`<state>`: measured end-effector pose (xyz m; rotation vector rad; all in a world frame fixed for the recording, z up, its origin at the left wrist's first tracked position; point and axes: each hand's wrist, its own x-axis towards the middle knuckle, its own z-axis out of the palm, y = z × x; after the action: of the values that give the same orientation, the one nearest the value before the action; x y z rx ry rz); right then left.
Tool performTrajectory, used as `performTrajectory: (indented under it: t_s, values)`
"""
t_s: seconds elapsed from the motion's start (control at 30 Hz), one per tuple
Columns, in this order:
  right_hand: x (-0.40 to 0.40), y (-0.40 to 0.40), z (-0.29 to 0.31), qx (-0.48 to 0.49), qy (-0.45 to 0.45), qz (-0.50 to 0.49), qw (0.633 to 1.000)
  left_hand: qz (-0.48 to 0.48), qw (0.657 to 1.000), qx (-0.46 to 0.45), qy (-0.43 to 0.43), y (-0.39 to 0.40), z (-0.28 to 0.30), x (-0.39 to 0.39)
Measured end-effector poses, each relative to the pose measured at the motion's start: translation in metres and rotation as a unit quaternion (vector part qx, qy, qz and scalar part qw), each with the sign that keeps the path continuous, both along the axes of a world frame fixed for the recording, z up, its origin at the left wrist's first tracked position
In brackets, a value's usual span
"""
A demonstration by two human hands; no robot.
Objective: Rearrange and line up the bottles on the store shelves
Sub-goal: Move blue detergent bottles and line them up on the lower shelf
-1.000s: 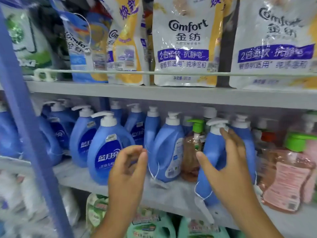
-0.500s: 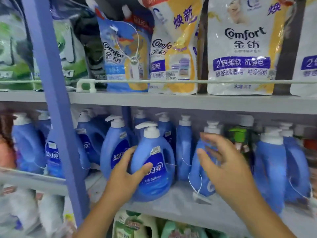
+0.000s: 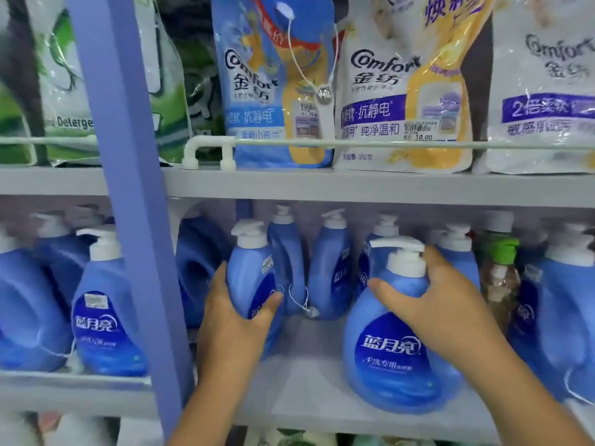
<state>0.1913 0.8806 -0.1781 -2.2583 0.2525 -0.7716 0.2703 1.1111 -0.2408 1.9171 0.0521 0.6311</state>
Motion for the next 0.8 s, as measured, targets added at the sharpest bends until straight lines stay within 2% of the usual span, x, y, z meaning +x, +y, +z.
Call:
performTrajectory:
  t_s: [0.1, 0.17, 0.27, 0.37, 0.47, 0.57, 0.63, 0.73, 0.8]
  values:
    - [-0.003, -0.011, 0.000, 0.001, -0.006, -0.031, 0.999, 0.013, 0.999, -0.026, 0.025, 0.001, -0.004, -0.001]
    - [-0.003, -0.020, -0.001, 0.015, -0.010, -0.029, 0.999, -0.012, 0.999, -0.041, 0.024, 0.001, -0.005, -0.005]
    - [-0.002, -0.028, -0.003, 0.041, -0.019, -0.007, 0.999, -0.134, 0.988, -0.079, 0.009, -0.005, -0.012, -0.012]
    - [0.000, -0.031, -0.005, 0.049, -0.036, 0.002, 0.998, -0.261, 0.964, -0.056, 0.023, -0.021, -0.012, -0.018]
    - [-0.001, -0.036, -0.004, 0.064, -0.036, 0.024, 0.997, -0.326, 0.943, -0.029, 0.063, -0.039, -0.006, -0.009]
    - [-0.005, -0.041, -0.003, 0.072, -0.033, 0.040, 0.996, -0.329, 0.938, 0.045, 0.101, -0.046, 0.005, 0.003]
    - [-0.006, -0.042, -0.004, 0.067, -0.033, 0.036, 0.997, -0.297, 0.950, 0.057, 0.082, -0.041, 0.016, 0.018]
    - [-0.004, -0.043, -0.006, 0.070, -0.039, 0.028, 0.996, -0.183, 0.982, -0.034, -0.018, -0.036, 0.029, 0.055]
    - [-0.003, -0.042, -0.007, 0.061, -0.041, 0.028, 0.997, -0.146, 0.987, -0.056, -0.036, -0.037, 0.035, 0.085]
